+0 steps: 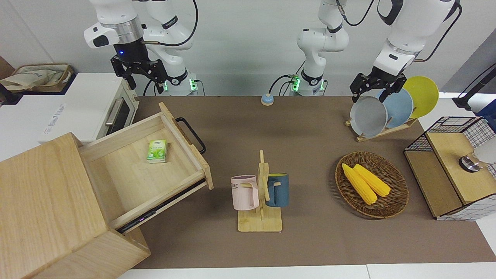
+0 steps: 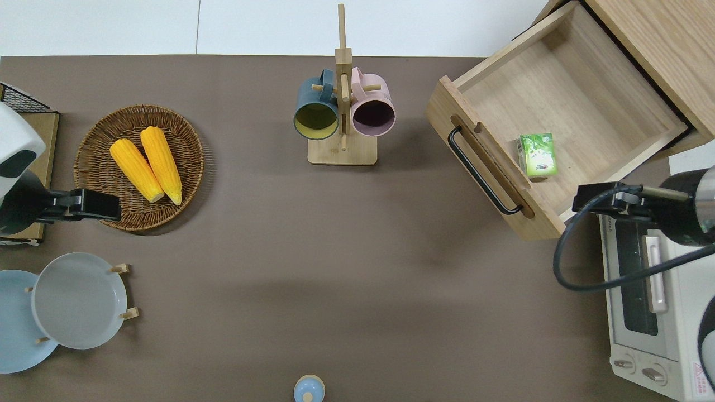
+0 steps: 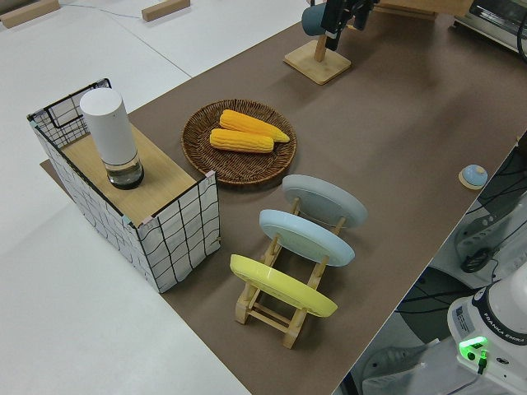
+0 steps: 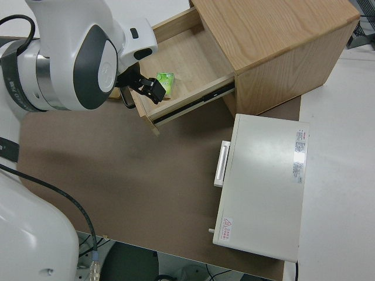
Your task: Slide drawer open with right arm
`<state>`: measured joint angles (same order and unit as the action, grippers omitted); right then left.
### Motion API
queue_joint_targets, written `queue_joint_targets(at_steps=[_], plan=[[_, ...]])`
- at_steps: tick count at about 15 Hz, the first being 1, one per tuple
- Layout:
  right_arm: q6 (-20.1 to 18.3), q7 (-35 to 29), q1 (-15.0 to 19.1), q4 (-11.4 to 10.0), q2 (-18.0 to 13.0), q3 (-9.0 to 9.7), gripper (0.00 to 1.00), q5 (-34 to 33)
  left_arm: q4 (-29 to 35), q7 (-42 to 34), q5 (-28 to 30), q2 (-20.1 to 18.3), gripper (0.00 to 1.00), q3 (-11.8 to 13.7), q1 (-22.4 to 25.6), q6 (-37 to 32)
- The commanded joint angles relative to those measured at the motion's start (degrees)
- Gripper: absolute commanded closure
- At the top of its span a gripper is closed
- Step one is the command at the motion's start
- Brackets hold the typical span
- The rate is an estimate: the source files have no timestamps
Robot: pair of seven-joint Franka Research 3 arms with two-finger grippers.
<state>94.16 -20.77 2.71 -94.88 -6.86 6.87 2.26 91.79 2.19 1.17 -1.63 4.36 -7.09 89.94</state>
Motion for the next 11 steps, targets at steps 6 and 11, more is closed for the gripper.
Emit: queue_joint_targets(at_steps=[6,11], plan=[[1.6,1.5,-6.9,-0.9,0.1,-7.14,0.007,0.9,-0.1,-0.1,-0.7,-0.5,0.0,0.1,-0.2,-0.8],[1.5,1.5,-7.9,-0.8,0.1,-8.02,0.007,-0.2,-0.1,-0.1,-0.7,-0.5,0.0,0.2,-0.2,-0.8]])
